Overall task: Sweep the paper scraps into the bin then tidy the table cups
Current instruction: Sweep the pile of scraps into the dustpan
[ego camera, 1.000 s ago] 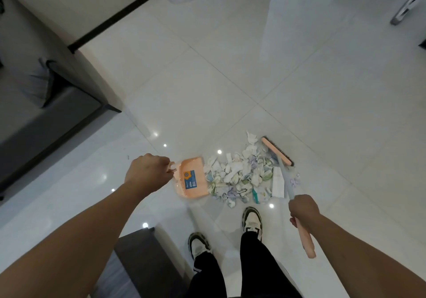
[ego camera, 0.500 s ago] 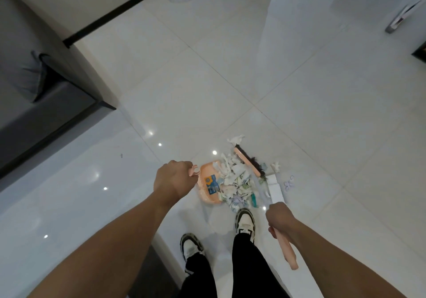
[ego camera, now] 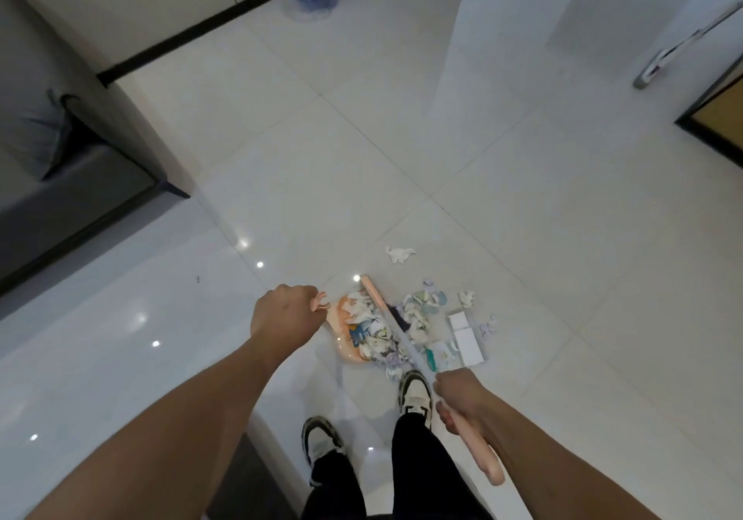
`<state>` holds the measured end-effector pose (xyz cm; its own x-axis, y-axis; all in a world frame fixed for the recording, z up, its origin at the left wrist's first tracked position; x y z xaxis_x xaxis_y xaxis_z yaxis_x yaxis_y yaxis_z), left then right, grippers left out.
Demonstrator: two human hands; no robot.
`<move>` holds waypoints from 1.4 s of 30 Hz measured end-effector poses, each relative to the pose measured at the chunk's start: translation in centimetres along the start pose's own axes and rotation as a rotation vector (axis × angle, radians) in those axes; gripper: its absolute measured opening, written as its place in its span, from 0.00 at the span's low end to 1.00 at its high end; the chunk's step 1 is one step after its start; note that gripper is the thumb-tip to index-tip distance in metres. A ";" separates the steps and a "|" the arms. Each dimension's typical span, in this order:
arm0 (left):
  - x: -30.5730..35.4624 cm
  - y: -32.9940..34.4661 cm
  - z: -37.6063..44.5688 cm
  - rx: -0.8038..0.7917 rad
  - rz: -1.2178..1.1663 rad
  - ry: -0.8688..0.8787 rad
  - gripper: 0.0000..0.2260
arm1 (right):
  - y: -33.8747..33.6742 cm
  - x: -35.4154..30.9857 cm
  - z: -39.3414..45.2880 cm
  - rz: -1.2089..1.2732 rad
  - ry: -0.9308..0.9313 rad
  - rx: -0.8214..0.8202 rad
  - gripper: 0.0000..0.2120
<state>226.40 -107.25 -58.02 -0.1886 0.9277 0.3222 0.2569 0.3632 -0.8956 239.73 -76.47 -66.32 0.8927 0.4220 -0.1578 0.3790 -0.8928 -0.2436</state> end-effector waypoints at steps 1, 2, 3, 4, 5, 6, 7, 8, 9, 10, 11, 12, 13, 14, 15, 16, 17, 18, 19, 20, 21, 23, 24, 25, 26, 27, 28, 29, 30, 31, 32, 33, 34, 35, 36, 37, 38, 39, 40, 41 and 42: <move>-0.4 -0.2 -0.1 0.002 0.004 -0.002 0.09 | -0.4 0.0 -0.4 0.010 -0.011 0.009 0.07; -0.8 -0.5 -0.2 0.003 0.007 -0.003 0.09 | -1.0 0.0 -0.7 0.024 -0.028 0.031 0.07; -1.1 -0.8 -0.2 0.008 0.009 -0.002 0.09 | -1.6 0.0 -1.0 0.039 -0.048 0.059 0.08; -1.3 -1.2 -0.2 0.015 0.011 0.003 0.09 | -2.2 0.0 -1.2 0.044 -0.062 0.087 0.09; -1.4 -1.5 -0.1 0.022 0.013 0.010 0.09 | -2.7 0.0 -1.5 0.036 -0.071 0.110 0.10; -1.4 -1.8 -0.1 0.026 0.016 0.018 0.09 | -3.2 0.0 -1.6 0.027 -0.074 0.132 0.10; -1.5 -2.0 0.0 0.026 0.020 0.023 0.08 | -3.8 0.2 -1.7 0.035 -0.070 0.159 0.10; -1.6 -2.2 0.0 0.023 0.023 0.023 0.08 | -4.5 0.4 -1.7 0.053 -0.060 0.191 0.09; -1.8 -2.3 0.0 0.019 0.027 0.021 0.08 | -5.3 0.6 -1.6 0.063 -0.054 0.225 0.08; -2.0 -2.2 0.0 0.014 0.030 0.018 0.08 | -6.1 0.9 -1.4 0.066 -0.047 0.253 0.08; -2.1 -2.1 0.1 0.008 0.036 0.019 0.07 | -6.9 1.2 -1.1 0.071 -0.037 0.278 0.07; -2.2 -1.9 0.2 0.002 0.043 0.022 0.07 | -7.7 1.7 -0.6 0.084 -0.018 0.294 0.07; -2.2 -1.7 0.4 -0.003 0.047 0.023 0.08 | -8.4 2.2 -0.1 0.091 0.003 0.309 0.07; -2.2 -1.5 0.5 -0.006 0.045 0.022 0.08 | -9.2 2.7 0.4 0.093 0.020 0.319 0.07; -2.1 -1.3 0.7 -0.007 0.035 0.020 0.09 | -9.8 3.3 0.9 0.088 0.038 0.327 0.07; -2.0 -1.1 0.9 -0.007 0.021 0.025 0.09 | -10.4 3.8 1.4 0.087 0.054 0.331 0.07; -1.7 -0.8 1.2 -0.008 0.007 0.038 0.10 | -10.8 4.4 1.8 0.092 0.069 0.330 0.08; -1.3 -0.6 1.5 -0.010 -0.001 0.056 0.10 | -11.0 5.0 2.2 0.100 0.082 0.324 0.08; -0.8 -0.3 1.7 -0.012 0.000 0.075 0.10 | -11.1 5.6 2.5 0.118 0.101 0.310 0.08; -0.1 -0.2 2.0 -0.011 0.006 0.091 0.10 | -10.9 6.2 2.8 0.146 0.120 0.290 0.08; 0.6 0.0 2.3 -0.009 0.011 0.105 0.11 | -10.6 6.5 2.9 0.182 0.138 0.267 0.08; 2.0 0.3 2.9 -0.005 0.009 0.128 0.10 | -9.6 6.5 3.1 0.221 0.147 0.223 0.08; 2.7 0.4 3.1 -0.008 0.010 0.140 0.10 | -9.0 6.1 3.1 0.219 0.142 0.204 0.08; 3.4 0.6 3.2 -0.013 0.012 0.150 0.11 | -8.4 5.6 3.1 0.215 0.135 0.184 0.08; 4.0 0.7 3.4 -0.016 0.010 0.155 0.11 | -7.9 5.1 3.1 0.216 0.129 0.160 0.09; 4.3 0.7 3.5 -0.016 0.005 0.154 0.11 | -7.3 4.6 3.2 0.216 0.133 0.137 0.09; 4.5 0.6 3.6 -0.020 0.000 0.148 0.11 | -6.7 4.1 3.4 0.209 0.137 0.109 0.08; 4.5 0.6 3.7 -0.024 -0.003 0.139 0.11 | -6.1 3.7 3.4 0.199 0.146 0.080 0.08; 4.5 0.5 3.8 -0.027 0.000 0.132 0.11 | -5.4 3.3 3.4 0.186 0.154 0.046 0.07; 4.4 0.5 3.9 -0.029 0.008 0.128 0.11 | -4.8 2.8 3.5 0.177 0.159 0.022 0.08; 4.3 0.5 3.9 -0.032 0.016 0.125 0.11 | -4.1 2.4 3.6 0.169 0.151 0.001 0.08; 4.2 0.4 3.9 -0.034 0.021 0.122 0.11 | -3.5 1.8 3.6 0.165 0.144 -0.013 0.08; 4.1 0.4 4.0 -0.034 0.022 0.118 0.11 | -2.8 1.4 3.5 0.160 0.136 -0.026 0.08; 4.1 0.3 3.9 -0.033 0.021 0.115 0.10 | -2.2 1.0 3.3 0.163 0.136 -0.039 0.08; 4.0 0.3 3.9 -0.031 0.022 0.114 0.10 | -1.6 0.8 3.3 0.175 0.139 -0.052 0.09; 4.0 0.3 3.9 -0.030 0.024 0.116 0.09 | -1.1 0.6 3.1 0.185 0.142 -0.060 0.09; 3.9 0.3 3.9 -0.030 0.022 0.118 0.09 | -0.7 0.4 3.0 0.192 0.137 -0.066 0.09; 3.7 0.3 3.8 -0.029 0.016 0.118 0.09 | -0.5 0.3 2.7 0.193 0.127 -0.069 0.09; 3.5 0.3 3.6 -0.031 0.010 0.116 0.09 | -0.5 0.0 2.5 0.191 0.114 -0.069 0.09; 3.3 0.3 3.4 -0.034 0.008 0.115 0.10 | -0.5 -0.1 2.2 0.184 0.102 -0.065 0.09; 2.9 0.3 3.2 -0.034 0.008 0.113 0.11 | -0.6 -0.2 1.8 0.175 0.092 -0.061 0.08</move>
<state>222.93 -104.74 -58.29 -0.0791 0.9335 0.3497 0.2905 0.3571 -0.8877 238.87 -75.76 -67.90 0.9638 0.2456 -0.1041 0.2273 -0.9604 -0.1615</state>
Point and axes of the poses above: each hand's wrist, its own z-axis towards the middle knuckle, its own y-axis out of the palm, x = y × z, the point moved 9 cm from there along z, towards the middle knuckle, and after that the axes turned 10 degrees about -z, right-handed, at the moved point
